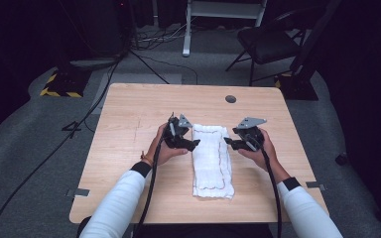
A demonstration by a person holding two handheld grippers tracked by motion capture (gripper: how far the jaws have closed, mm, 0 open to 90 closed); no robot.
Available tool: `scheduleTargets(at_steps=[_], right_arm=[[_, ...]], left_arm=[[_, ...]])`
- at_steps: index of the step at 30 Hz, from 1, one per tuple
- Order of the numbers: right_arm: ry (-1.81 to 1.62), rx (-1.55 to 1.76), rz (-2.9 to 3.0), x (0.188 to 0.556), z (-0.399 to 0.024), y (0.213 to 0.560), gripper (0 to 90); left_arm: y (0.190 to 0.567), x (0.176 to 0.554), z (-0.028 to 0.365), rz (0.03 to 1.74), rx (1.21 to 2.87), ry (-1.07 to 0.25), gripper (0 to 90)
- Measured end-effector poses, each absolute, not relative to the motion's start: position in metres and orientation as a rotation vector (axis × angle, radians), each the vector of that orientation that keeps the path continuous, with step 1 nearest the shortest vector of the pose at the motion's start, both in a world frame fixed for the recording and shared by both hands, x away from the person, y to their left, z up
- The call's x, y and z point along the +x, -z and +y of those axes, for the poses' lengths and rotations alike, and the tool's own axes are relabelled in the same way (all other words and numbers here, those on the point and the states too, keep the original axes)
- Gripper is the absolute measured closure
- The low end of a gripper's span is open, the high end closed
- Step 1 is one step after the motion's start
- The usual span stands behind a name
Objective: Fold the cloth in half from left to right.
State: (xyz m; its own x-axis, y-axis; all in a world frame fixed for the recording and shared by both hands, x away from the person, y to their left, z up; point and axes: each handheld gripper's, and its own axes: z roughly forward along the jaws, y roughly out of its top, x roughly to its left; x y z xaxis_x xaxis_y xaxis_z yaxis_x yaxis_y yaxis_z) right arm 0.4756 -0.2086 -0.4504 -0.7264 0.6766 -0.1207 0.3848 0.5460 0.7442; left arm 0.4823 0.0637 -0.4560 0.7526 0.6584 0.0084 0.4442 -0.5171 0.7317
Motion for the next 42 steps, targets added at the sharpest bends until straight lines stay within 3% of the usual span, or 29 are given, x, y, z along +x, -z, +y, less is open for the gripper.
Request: scheduleTargets(at_steps=[11, 18, 23, 26, 33, 37, 42], right_arm=[[-0.949, 0.998, 2.406, 0.523, -0.195, 0.471, 48.6], [-0.919, 1.063, 2.429, 0.539, -0.191, 0.484, 44.4], [-0.945, 1.09, 2.457, 0.543, -0.191, 0.489, 47.7], [-0.983, 1.084, 2.492, 0.543, -0.191, 0.489, 61.3], [-0.991, 1.071, 2.549, 0.543, -0.187, 0.487, 79.9], [-0.956, 1.018, 2.541, 0.54, -0.183, 0.486, 83.5], [-0.926, 1.003, 2.493, 0.539, -0.18, 0.486, 84.5]], left_arm=[[0.485, 0.531, 0.044, 0.956, 2.247, -0.353, 22.8], [0.497, 0.54, 0.047, 0.97, 2.23, -0.284, 18.5], [0.495, 0.541, 0.046, 0.958, 2.252, -0.282, 19.1], [0.493, 0.541, 0.045, 0.905, 2.271, -0.25, 32.5], [0.49, 0.543, 0.05, 0.833, 2.278, -0.17, 61.6], [0.49, 0.543, 0.047, 0.789, 2.286, -0.187, 74.1], [0.488, 0.545, 0.041, 0.792, 2.303, -0.254, 79.0]])
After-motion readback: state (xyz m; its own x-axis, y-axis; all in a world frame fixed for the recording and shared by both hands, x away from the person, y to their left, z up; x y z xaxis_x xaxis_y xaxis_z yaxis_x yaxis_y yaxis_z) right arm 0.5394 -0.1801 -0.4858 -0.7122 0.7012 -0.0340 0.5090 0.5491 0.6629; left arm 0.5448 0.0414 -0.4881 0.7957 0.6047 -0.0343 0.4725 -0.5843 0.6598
